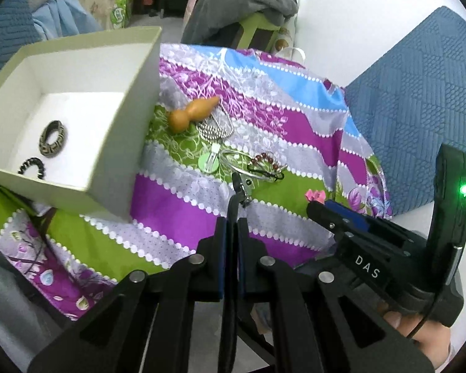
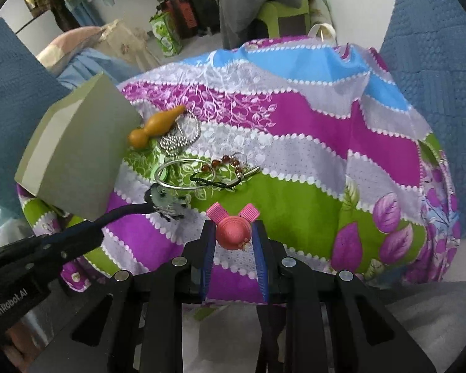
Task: Organize jewelry
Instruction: 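Lift the scissors in the left gripper over the box while the right gripper carries the pink pendant there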
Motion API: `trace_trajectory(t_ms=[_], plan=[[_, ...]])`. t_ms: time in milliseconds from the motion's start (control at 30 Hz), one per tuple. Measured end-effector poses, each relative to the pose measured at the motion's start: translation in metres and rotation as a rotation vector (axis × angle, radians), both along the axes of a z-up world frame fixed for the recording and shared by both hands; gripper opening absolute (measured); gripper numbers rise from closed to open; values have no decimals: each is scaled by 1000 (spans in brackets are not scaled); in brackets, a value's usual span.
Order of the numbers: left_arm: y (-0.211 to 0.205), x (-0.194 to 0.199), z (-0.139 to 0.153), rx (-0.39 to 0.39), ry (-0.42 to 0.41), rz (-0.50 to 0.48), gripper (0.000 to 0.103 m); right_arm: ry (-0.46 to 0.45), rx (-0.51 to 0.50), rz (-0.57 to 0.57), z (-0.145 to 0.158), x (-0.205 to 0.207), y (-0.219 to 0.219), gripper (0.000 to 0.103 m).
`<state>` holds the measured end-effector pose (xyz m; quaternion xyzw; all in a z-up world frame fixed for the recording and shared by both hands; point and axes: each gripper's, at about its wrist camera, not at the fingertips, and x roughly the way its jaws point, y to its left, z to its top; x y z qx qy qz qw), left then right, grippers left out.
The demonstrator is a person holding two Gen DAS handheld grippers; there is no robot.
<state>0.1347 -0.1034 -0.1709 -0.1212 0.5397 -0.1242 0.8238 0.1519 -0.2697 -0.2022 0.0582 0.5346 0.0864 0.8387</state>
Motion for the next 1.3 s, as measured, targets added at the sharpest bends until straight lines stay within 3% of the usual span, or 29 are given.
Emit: trace_trajectory(t_ms=[300,867,1100,1300], plan=[[15,-2,44,-12,-67,30,5,-49,-17,-65,39,-6,-8,21],[70,32,163,-4,-221,48,6,-250,-11,-70,186,27,24,21],[112,44,195,7,-279,61,6,-305,10,-39,216,37,63,21],[148,53,197,36,-295,63,6,-291,24,5,209,50,111,21]])
